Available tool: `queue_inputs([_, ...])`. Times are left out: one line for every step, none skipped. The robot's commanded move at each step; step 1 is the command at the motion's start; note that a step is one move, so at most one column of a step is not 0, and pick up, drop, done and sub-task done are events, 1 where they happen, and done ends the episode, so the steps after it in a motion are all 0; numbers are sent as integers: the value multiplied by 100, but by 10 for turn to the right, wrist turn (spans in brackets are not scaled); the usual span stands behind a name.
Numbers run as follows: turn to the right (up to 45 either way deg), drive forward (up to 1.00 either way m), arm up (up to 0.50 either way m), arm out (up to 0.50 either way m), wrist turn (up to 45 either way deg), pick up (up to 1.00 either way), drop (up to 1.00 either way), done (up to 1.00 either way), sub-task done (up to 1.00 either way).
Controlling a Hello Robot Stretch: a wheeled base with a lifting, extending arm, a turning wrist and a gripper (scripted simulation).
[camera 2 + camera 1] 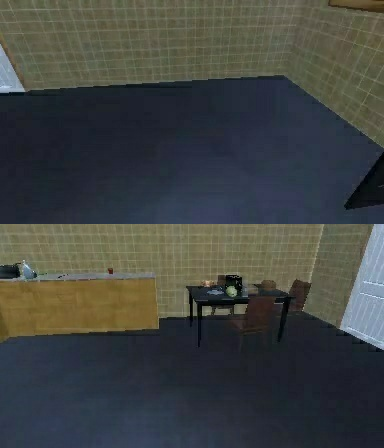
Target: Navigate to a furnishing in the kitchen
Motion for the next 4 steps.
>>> queue_inputs([0,100,0,0,0,0,0,0,0])
queue_inputs([0,95,0,0,0,0,0,0,0])
queue_inputs([450,0,0,0,0,0,0,0,0])
queue_inputs([150,0,0,0,0,0,0,0,0])
